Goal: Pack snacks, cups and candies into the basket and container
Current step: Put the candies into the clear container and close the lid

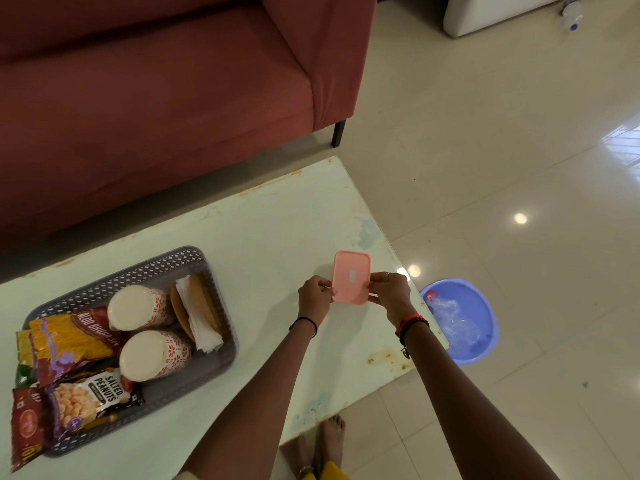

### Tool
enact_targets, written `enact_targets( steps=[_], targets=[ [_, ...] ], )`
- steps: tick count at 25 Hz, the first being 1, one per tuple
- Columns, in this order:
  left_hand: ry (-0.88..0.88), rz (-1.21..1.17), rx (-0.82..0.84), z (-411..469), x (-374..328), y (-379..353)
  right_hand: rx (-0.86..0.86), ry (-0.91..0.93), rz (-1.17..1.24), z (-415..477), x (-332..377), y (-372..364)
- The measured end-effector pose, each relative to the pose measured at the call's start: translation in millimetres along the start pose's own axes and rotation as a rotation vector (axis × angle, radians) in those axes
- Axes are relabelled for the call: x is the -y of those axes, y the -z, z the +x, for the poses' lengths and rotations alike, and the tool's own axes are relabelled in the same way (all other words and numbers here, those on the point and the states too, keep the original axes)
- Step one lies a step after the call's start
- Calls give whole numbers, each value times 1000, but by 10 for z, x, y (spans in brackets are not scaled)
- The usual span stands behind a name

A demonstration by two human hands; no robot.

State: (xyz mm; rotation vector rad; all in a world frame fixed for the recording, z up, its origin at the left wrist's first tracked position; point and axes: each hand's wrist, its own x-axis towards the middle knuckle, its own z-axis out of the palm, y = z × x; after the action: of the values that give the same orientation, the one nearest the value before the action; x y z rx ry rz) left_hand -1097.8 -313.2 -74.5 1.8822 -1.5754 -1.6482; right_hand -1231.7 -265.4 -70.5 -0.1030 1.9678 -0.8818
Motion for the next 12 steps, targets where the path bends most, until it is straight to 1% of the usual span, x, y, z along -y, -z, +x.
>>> enact_targets(
  steps=[4, 9, 12],
  targets=[
    [11, -103, -83, -108, 108, 89, -4, 44, -36, -99, 89, -137],
    [105, -336, -275, -208, 217, 311, 17, 125, -94, -235, 215, -522],
    [190, -461, -396, -240, 380, 421, 58, 161, -137, -331, 264, -816]
  ],
)
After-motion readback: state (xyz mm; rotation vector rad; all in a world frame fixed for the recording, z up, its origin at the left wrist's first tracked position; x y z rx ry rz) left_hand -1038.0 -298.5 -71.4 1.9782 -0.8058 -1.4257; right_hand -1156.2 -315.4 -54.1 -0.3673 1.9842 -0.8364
